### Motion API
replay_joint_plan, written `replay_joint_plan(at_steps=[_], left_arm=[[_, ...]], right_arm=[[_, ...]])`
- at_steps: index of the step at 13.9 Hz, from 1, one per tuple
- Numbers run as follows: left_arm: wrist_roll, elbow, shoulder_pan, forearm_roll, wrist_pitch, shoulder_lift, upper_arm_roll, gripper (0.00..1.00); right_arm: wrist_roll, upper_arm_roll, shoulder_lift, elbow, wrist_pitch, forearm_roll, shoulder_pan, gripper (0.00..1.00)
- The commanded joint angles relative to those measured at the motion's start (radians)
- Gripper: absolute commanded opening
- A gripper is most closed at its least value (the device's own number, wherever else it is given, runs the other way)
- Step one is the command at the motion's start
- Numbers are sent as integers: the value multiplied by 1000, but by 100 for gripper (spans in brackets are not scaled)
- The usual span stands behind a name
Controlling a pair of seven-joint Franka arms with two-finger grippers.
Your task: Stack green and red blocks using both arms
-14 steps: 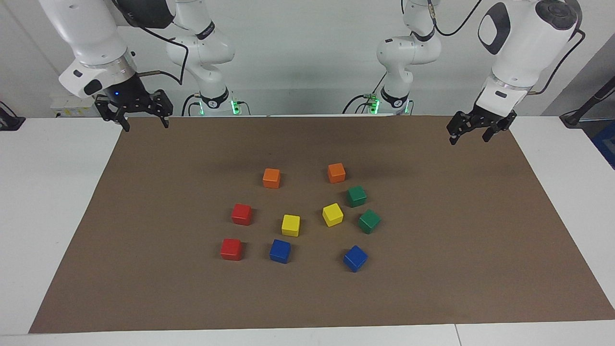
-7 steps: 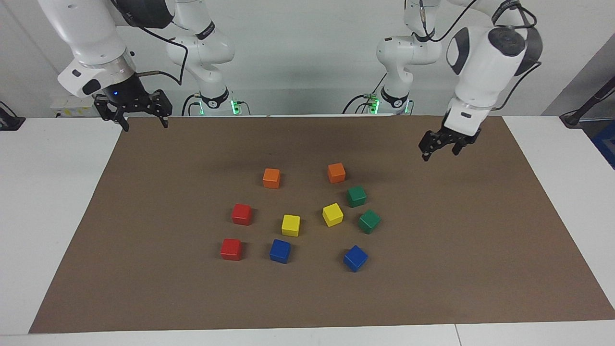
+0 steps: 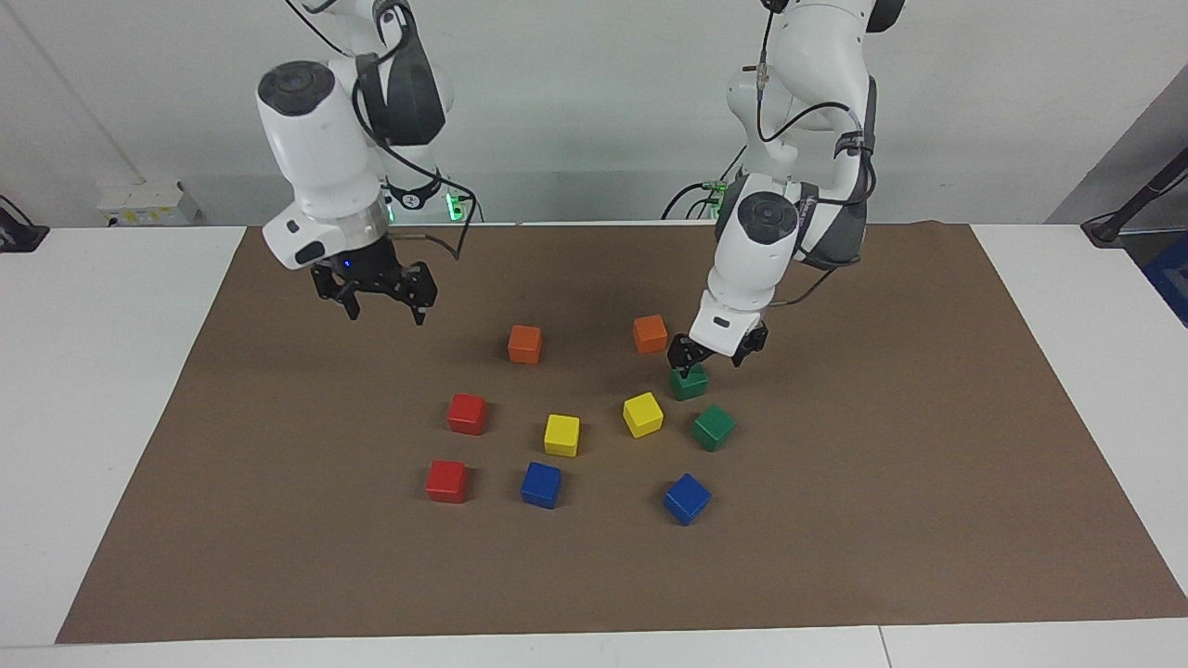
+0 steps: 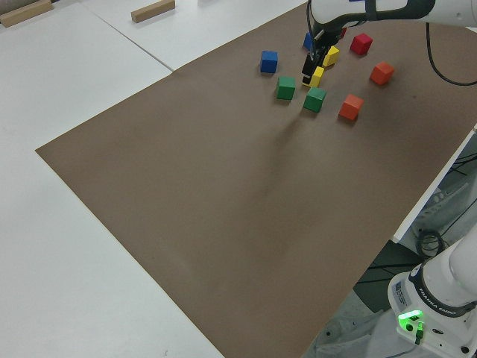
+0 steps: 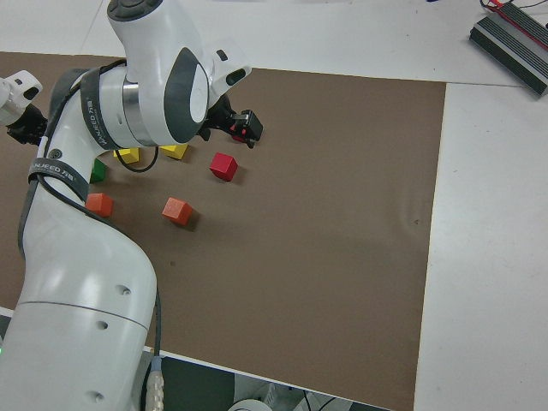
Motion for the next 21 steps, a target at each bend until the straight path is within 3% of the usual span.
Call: replay_joint_plan(at_steps=[1, 9, 10, 11, 13, 15, 17, 19, 21], left_arm=[[-39, -15, -20, 11, 51, 22, 16, 100], [-214, -118, -58, 10, 154, 24, 14, 100], [-237, -112, -63, 8, 131, 22, 14, 60], [-233, -95, -51, 2, 93, 24, 14, 1], [-208, -40, -12, 3, -28, 7, 14, 0], [-27, -21, 89, -4, -163, -72, 14, 0], [212, 5, 233, -12, -244, -105, 16, 0], [447, -6, 352, -10, -202, -103, 20, 0], [620, -11, 434, -9, -147, -87, 22, 0]], right_arm=[[71, -3, 121, 12, 137, 53, 9, 100], [152, -2, 224, -3, 254, 67, 46, 100], [152, -2, 226, -22, 262, 67, 46, 100], [151, -2, 230, -43, 286, 67, 48, 100], [149, -2, 249, -74, 315, 67, 55, 100], [155, -2, 261, -83, 329, 67, 72, 100], [151, -2, 263, -83, 329, 67, 74, 100], [148, -2, 269, -91, 348, 67, 75, 100], [148, -2, 278, -115, 395, 67, 75, 94]])
